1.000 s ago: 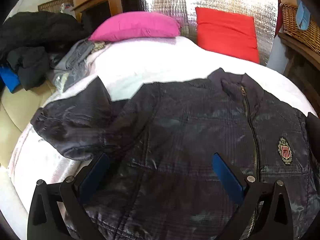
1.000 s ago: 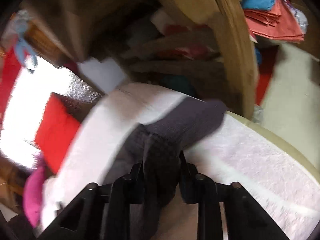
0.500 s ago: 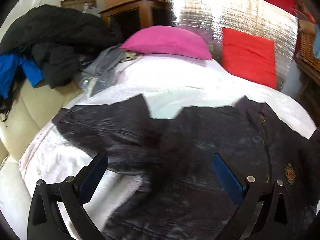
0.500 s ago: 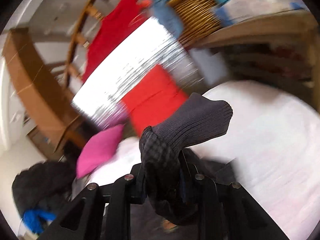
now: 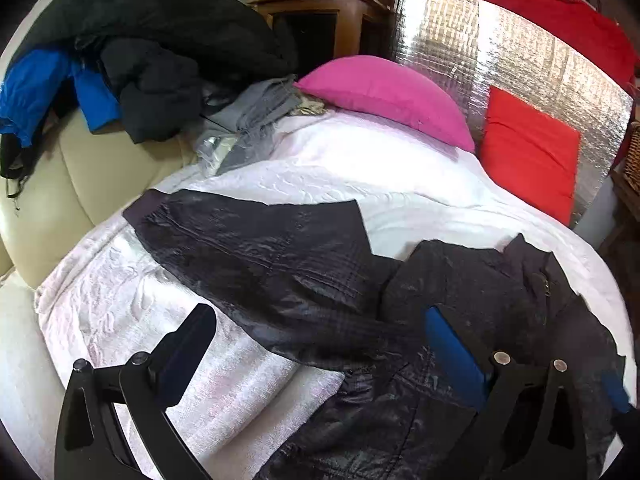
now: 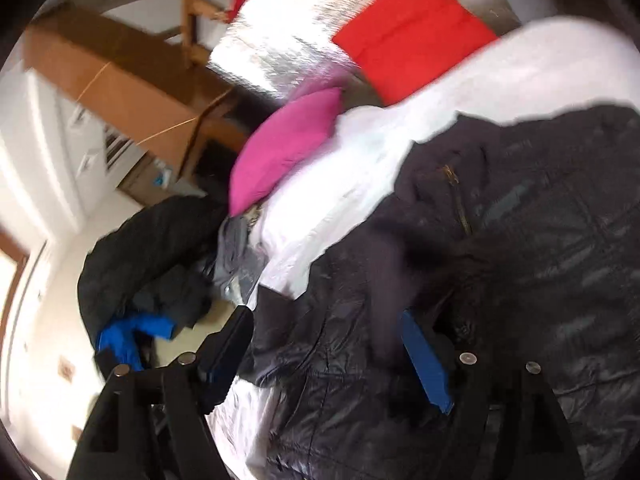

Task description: Fold large clothes

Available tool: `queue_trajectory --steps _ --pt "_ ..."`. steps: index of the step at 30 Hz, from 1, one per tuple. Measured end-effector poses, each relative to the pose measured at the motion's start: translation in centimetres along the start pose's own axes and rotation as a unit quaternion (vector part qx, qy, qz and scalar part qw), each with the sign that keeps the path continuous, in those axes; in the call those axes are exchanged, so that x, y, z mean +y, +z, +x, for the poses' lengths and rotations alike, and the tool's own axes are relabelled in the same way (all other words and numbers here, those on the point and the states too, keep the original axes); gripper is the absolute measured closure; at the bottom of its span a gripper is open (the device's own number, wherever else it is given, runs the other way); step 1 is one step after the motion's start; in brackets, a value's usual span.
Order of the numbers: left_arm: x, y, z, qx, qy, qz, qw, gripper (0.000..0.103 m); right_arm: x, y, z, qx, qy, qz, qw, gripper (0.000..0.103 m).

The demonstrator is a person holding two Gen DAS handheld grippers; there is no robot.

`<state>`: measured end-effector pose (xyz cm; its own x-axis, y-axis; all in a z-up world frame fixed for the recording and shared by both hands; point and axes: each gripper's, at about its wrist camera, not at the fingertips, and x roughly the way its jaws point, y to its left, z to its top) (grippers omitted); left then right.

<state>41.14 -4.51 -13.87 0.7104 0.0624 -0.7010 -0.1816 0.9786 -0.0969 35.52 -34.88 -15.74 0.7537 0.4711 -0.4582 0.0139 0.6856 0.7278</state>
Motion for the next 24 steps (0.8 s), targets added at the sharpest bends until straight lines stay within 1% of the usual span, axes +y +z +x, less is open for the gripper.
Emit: queue_trajectory --steps 1,2,3,4,6,7,8,9,11,12,13,15,17,19,20,24 --pt "-0.2 -0.1 0.1 0.007 -0.013 0.005 0.9999 0.000 -0.1 -0.3 -1.1 -0.011 -0.003 -0.010 1.000 0.024" --pt "-0.5 -0.2 0.2 0.013 -0.026 0.009 0.9995 0.000 -0.6 -0.2 -2.6 -0.029 -0.018 -0.017 0.999 0.024" --pt "-0.9 -0.4 0.3 0.022 -0.048 0.016 0.9985 0.000 -0.8 0.0 -3.3 -0.040 -0.032 -0.019 0.999 0.024" --pt "-1.3 -0.6 0.4 0.030 -0.070 0.021 0.9969 0.000 -1.5 0.3 -4.5 -0.054 -0.050 -0.019 0.997 0.024" --pt "-2.2 -1.1 0.5 0.046 -0.112 0.032 0.9921 0.000 -3.5 1.3 -7.4 -0.092 -0.106 -0.013 0.990 0.024" --pt "-2.8 -1.3 0.6 0.053 -0.133 0.038 0.9889 0.000 -4.9 1.7 -9.1 -0.116 -0.147 -0.004 0.982 0.024" --pt "-3.4 -1.5 0.6 0.061 -0.154 0.044 0.9852 0.000 -6.5 1.9 -10.7 -0.138 -0.178 0.005 0.974 0.024" --pt "-3.9 -1.7 0.7 0.068 -0.167 0.048 0.9824 0.000 -8.1 2.1 -12.1 -0.154 -0.203 0.016 0.967 0.024" --pt "-4.9 -2.1 1.2 0.083 -0.186 0.054 0.9776 0.000 -11.5 2.5 -14.0 -0.167 -0.239 0.049 0.955 0.024" --pt "-5.2 -2.2 1.4 0.086 -0.186 0.057 0.9771 0.000 -12.5 2.6 -14.5 -0.165 -0.246 0.064 0.953 0.024" --pt "-5.6 -2.4 1.6 0.089 -0.180 0.061 0.9778 0.000 -14.5 3.1 -15.0 -0.161 -0.247 0.090 0.951 0.024" --pt "-6.0 -2.5 2.1 0.090 -0.169 0.068 0.9792 0.005 -16.8 3.8 -15.3 -0.157 -0.240 0.110 0.952 0.024" --pt "-6.4 -2.5 2.9 0.094 -0.158 0.077 0.9799 0.023 -18.9 4.8 -14.9 -0.135 -0.243 0.119 0.953 0.024" --pt "-6.4 -2.7 3.6 0.104 -0.149 0.083 0.9798 0.033 -20.0 5.1 -13.7 -0.120 -0.238 0.122 0.956 0.024" --pt "-6.3 -2.7 4.1 0.109 -0.147 0.082 0.9796 0.036 -20.6 5.6 -12.9 -0.107 -0.230 0.124 0.959 0.024" --pt "-5.5 -2.9 5.0 0.124 -0.148 0.072 0.9786 0.036 -21.3 6.4 -10.0 -0.070 -0.190 0.120 0.972 0.024"
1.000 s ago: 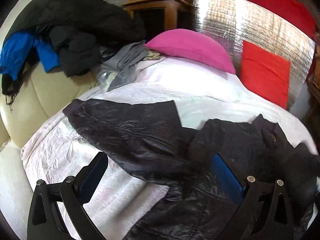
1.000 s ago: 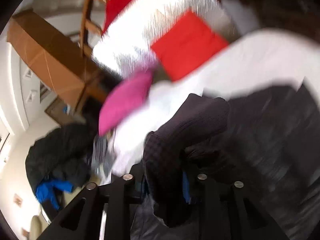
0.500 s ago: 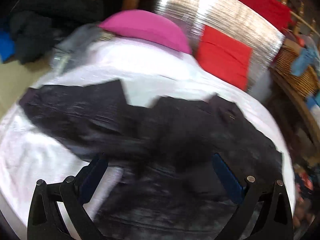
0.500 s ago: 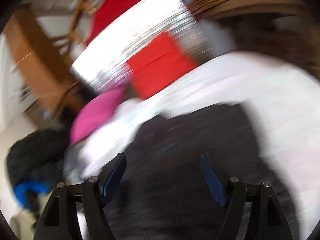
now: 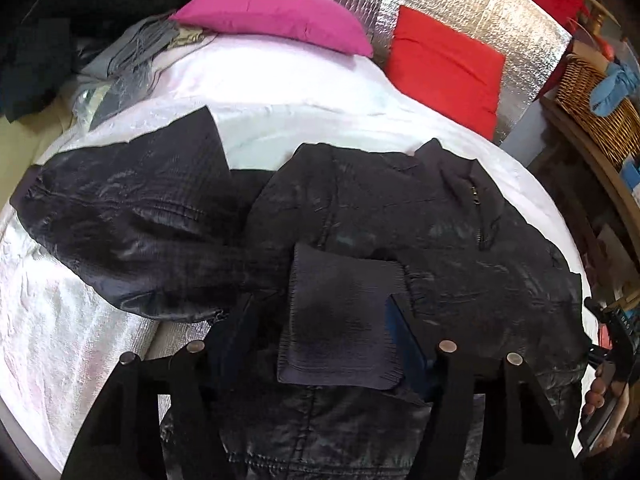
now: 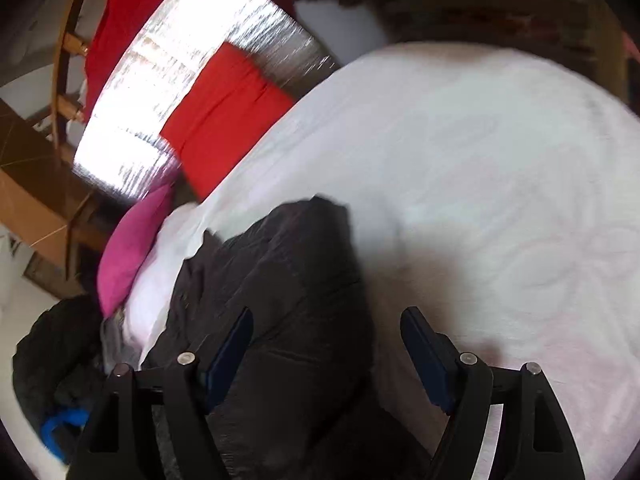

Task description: Fold large clothes

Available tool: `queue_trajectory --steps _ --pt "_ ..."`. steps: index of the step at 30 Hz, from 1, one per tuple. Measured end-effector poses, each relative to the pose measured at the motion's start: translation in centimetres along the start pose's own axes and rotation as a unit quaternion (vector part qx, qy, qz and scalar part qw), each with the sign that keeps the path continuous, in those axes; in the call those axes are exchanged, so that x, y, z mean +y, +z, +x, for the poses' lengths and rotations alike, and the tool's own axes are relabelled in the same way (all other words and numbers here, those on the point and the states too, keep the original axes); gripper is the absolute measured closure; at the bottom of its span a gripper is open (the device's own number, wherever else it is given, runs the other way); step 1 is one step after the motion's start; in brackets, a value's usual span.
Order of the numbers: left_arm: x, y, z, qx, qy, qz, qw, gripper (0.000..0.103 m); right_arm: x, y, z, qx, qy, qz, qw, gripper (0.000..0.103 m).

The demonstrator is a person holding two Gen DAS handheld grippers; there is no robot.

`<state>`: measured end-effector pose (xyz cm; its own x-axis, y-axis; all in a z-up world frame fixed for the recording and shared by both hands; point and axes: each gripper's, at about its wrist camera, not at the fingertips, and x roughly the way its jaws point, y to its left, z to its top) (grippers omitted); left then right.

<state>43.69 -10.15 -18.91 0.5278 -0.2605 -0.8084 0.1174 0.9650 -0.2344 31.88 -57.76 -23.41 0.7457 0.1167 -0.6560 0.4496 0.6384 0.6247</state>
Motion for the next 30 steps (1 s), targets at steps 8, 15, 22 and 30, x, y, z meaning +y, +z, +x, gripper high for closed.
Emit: queue_trajectory --steps 8,15,22,30 --pt "0.0 -0.5 2.8 0.055 -0.033 -0.002 0.9980 0.036 1.8 -2.5 3.3 0.047 -0.028 -0.062 0.997 0.041" --pt "-0.4 -0.6 4.1 0.048 0.003 0.005 0.9988 0.072 3.7 -2.8 2.0 -0.003 -0.053 -0.098 0.994 0.071" --pt "-0.3 -0.5 4.8 0.054 0.009 -0.002 0.9985 0.053 2.8 -3.1 1.5 0.000 -0.071 -0.104 0.992 0.072" --pt "-1.9 -0.3 4.4 0.012 0.033 0.039 0.9986 0.091 2.9 -3.1 1.5 -0.005 -0.068 -0.100 0.993 0.072"
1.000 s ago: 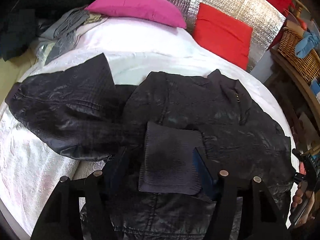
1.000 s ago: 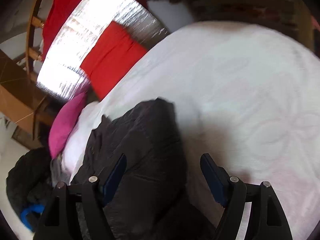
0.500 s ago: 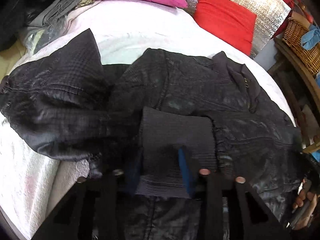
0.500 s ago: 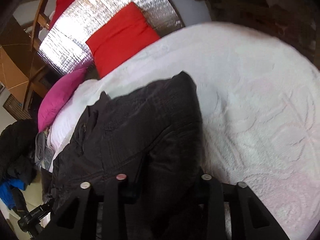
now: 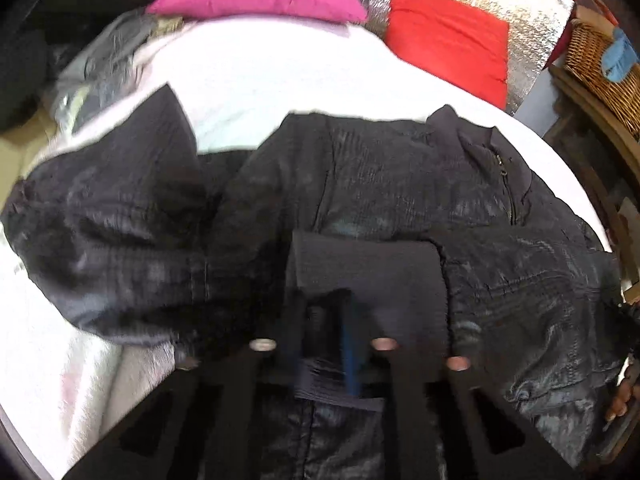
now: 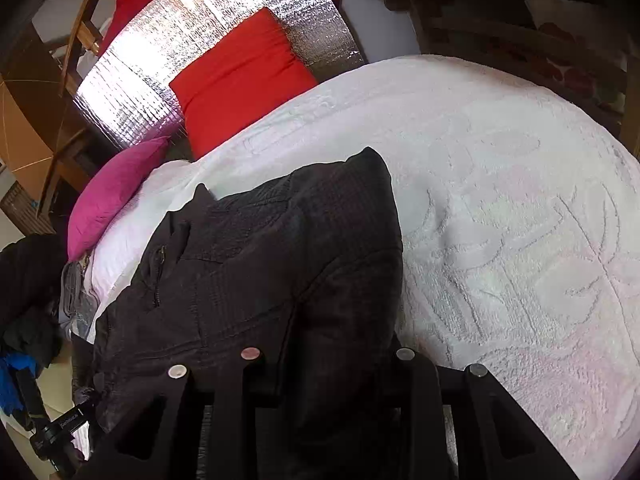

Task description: Fold large clothes

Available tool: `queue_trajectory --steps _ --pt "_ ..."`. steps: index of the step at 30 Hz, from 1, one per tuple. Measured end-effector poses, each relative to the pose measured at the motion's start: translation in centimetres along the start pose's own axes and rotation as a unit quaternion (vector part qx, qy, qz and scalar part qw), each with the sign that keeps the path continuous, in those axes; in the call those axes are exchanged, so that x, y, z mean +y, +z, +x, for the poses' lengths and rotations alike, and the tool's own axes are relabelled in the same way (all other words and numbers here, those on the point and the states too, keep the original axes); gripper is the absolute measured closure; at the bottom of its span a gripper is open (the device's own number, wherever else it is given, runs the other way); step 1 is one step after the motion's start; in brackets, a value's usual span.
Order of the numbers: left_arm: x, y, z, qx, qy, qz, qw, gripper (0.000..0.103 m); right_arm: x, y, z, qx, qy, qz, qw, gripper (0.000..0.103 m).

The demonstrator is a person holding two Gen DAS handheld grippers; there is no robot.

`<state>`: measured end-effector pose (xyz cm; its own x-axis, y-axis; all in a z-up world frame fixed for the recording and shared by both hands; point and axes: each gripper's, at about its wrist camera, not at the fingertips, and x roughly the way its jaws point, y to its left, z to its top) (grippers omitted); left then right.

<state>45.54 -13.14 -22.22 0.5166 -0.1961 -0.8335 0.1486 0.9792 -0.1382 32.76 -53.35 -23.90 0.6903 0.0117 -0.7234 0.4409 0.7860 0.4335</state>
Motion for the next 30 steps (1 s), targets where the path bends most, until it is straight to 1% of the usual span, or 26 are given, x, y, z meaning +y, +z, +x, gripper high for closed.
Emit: queue_trajectory --steps 4,5,8,9,10,12,13,14,15,16,18,19,20,21,22,23,24,25,27,28,29,30 --pt "-0.1 0.7 -1.6 -0.036 -0.005 -0.007 0.9993 0.093 -0.1 0.1 -0.4 -0.010 0.005 0.011 1.000 0.072" --pt "0.0 1.1 -2.3 -0.050 -0.002 -0.007 0.9987 0.093 0.1 0.1 -0.9 -0.018 0.008 0.011 1.000 0.072" --pt "0.1 1.7 -4.7 -0.110 0.011 0.003 0.9939 0.094 0.7 0.2 -2.2 -0.043 0.025 0.011 0.999 0.072" --pt "0.2 1.8 -4.9 -0.116 0.018 0.007 0.9931 0.094 0.9 0.2 -2.6 -0.049 0.028 0.010 0.998 0.072" --pt "0.2 1.9 -4.6 -0.109 0.028 0.012 0.9936 0.094 1.0 0.2 -2.7 -0.052 0.028 0.009 0.998 0.072" --pt "0.2 1.5 -3.1 -0.082 0.054 0.017 0.9950 0.094 0.9 0.1 -2.2 -0.044 0.019 0.011 0.999 0.072" --pt "0.3 1.3 -2.0 -0.059 0.063 0.018 0.9961 0.094 0.6 0.0 -1.6 -0.035 0.009 0.014 0.999 0.072" --pt "0.6 1.1 -1.1 -0.033 0.063 0.017 0.9973 0.094 0.3 -0.1 -1.2 -0.027 0.001 0.016 1.000 0.072" --pt "0.6 1.0 -0.4 -0.018 0.062 0.015 0.9978 0.094 -0.1 -0.3 -0.5 -0.014 -0.011 0.018 1.000 0.072" --pt "0.7 0.9 0.1 -0.007 0.064 0.013 0.9979 0.094 -0.4 -0.3 -0.1 -0.005 -0.013 0.021 1.000 0.072" --pt "0.8 1.1 -0.2 -0.007 0.062 0.012 0.9980 0.093 -0.6 -0.2 -0.1 0.004 -0.010 0.031 0.999 0.071" --pt "0.9 1.3 -0.5 -0.007 0.056 0.007 0.9984 0.093 -0.5 0.0 -0.4 0.008 -0.011 0.036 0.999 0.068" --pt "1.0 1.4 -0.8 -0.006 0.047 0.001 0.9989 0.089 -0.3 0.3 -0.8 0.013 -0.016 0.040 0.999 0.056" --pt "1.1 1.4 -1.0 -0.003 0.040 -0.004 0.9992 0.086 -0.2 0.4 -1.1 0.015 -0.020 0.042 0.999 0.030" --pt "1.0 1.4 -1.1 0.000 0.034 -0.007 0.9994 0.077 0.1 0.5 -1.6 0.011 -0.023 0.042 0.999 0.023" --pt "1.1 1.5 -1.4 0.004 0.023 -0.013 0.9996 0.062 0.5 0.6 -2.6 -0.010 -0.026 0.037 0.999 0.021" --pt "1.1 1.5 -1.7 0.002 0.018 -0.016 0.9997 0.055 0.8 0.6 -3.4 -0.027 -0.033 0.030 0.999 0.021" --pt "1.2 1.5 -2.3 -0.005 0.013 -0.018 0.9997 0.049 1.5 0.8 -4.4 -0.046 -0.050 0.014 0.998 0.021" --pt "1.4 1.4 -4.0 -0.031 0.012 -0.018 0.9993 0.048 2.6 0.8 -6.3 -0.082 -0.068 -0.011 0.994 0.021" --pt "1.4 1.4 -5.0 -0.047 0.011 -0.019 0.9987 0.046 3.2 0.7 -7.2 -0.099 -0.064 -0.018 0.993 0.021" --pt "1.8 1.5 -6.0 -0.063 0.011 -0.024 0.9977 0.039 3.8 0.4 -7.9 -0.109 -0.049 -0.025 0.993 0.021" --pt "2.5 1.6 -6.4 -0.074 0.011 -0.030 0.9968 0.035 4.4 0.3 -8.2 -0.110 -0.034 -0.031 0.993 0.021"
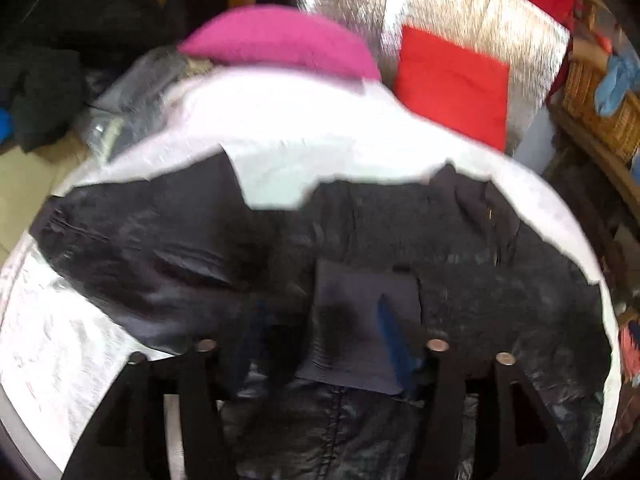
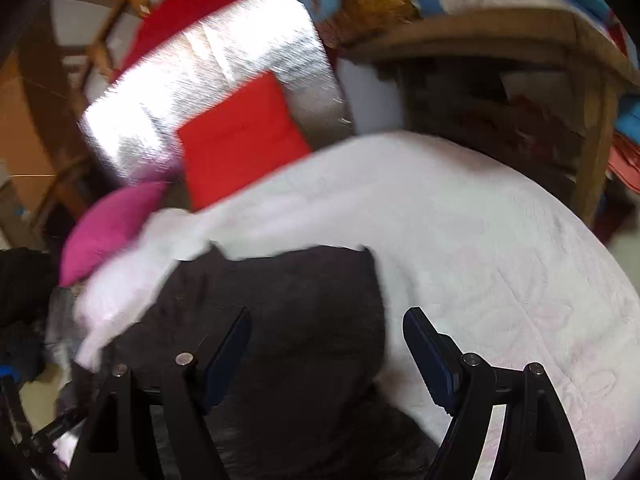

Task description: Fold large clothes

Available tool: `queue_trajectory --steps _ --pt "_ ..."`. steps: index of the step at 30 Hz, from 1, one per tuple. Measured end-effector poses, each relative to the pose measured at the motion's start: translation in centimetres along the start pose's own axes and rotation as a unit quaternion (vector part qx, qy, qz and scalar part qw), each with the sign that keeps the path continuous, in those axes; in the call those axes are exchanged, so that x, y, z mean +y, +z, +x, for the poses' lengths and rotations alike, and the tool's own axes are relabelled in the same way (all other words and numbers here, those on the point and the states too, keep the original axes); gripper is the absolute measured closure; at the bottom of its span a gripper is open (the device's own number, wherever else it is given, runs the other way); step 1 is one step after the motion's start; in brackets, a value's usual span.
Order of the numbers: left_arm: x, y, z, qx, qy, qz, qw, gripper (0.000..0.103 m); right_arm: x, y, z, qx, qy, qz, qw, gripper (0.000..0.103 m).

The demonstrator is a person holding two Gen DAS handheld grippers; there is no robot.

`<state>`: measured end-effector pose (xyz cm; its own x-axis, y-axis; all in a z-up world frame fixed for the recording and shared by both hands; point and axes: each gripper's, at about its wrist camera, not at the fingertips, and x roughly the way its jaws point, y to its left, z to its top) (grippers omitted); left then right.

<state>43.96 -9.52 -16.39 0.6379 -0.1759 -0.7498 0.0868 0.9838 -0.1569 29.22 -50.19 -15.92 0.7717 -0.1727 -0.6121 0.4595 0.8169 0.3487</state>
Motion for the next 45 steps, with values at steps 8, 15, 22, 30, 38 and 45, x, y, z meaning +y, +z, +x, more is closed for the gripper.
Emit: queue_trajectory --steps 8,15,22,30,38,45 --pt "11.3 1.2 -1.9 -0.030 0.051 -0.145 0.9877 0.025 8.1 -5.3 3.6 0.109 0.074 -0.093 0.987 0.042" --pt "24.0 1.4 -0.1 -0.013 0.096 -0.288 0.9528 0.025 12.0 -9.6 6.7 0.176 0.020 -0.187 0.966 0.042" --pt "33.8 0.1 3.2 -0.004 0.054 -0.418 0.9069 0.025 11.6 -7.3 4.4 0.124 0.055 -0.146 0.980 0.041" --pt "35.5 1.2 6.8 -0.005 0.011 -0.430 0.9027 0.047 9.5 -6.8 4.4 0.115 0.044 -0.130 0.984 0.041" --pt "35.6 2.2 8.5 -0.003 0.048 -0.406 0.9125 0.083 8.8 -6.5 5.1 0.119 0.032 -0.123 0.985 0.041" --pt "31.9 4.7 5.1 -0.047 0.074 -0.336 0.9377 0.098 7.7 -5.4 3.9 0.098 0.034 -0.100 0.990 0.041"
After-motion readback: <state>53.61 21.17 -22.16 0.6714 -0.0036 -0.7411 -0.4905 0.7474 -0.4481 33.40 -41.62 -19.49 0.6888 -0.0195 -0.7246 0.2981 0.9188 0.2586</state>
